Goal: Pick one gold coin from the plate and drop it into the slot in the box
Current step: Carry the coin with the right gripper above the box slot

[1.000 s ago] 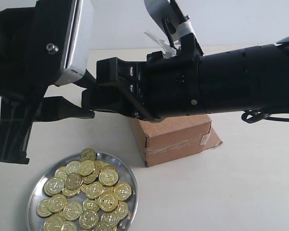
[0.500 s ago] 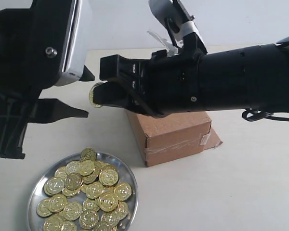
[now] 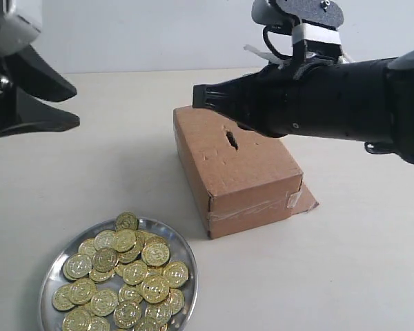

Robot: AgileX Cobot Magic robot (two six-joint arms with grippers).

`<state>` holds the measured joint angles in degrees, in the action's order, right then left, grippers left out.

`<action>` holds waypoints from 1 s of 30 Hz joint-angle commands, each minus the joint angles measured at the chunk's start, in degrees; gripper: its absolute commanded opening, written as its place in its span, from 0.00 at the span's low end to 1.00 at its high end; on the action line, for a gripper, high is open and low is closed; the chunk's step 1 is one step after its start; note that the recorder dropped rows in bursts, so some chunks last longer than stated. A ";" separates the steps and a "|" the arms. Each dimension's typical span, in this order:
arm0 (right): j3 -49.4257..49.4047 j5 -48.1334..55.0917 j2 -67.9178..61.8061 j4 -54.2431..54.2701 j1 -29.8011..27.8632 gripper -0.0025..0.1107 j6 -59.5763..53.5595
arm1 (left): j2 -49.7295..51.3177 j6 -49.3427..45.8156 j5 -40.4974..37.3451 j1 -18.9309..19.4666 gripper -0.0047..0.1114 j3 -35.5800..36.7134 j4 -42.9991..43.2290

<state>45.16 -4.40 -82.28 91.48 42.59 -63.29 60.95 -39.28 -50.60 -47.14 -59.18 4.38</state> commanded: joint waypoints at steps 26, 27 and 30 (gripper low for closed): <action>11.51 -9.90 -13.30 8.47 -0.04 0.02 -21.25 | -2.98 6.80 -10.62 -0.16 0.04 -0.11 0.18; 11.34 -5.51 -12.97 8.47 -0.04 0.02 -19.20 | -2.98 6.80 -10.62 -0.16 0.04 -0.11 0.18; 11.89 15.41 -12.99 8.47 -0.04 0.02 -15.54 | -2.98 6.80 -10.62 -0.16 0.04 -0.11 0.18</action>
<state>56.56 -5.63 -95.80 100.54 42.47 -82.50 58.51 -33.02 -61.28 -47.14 -59.18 4.38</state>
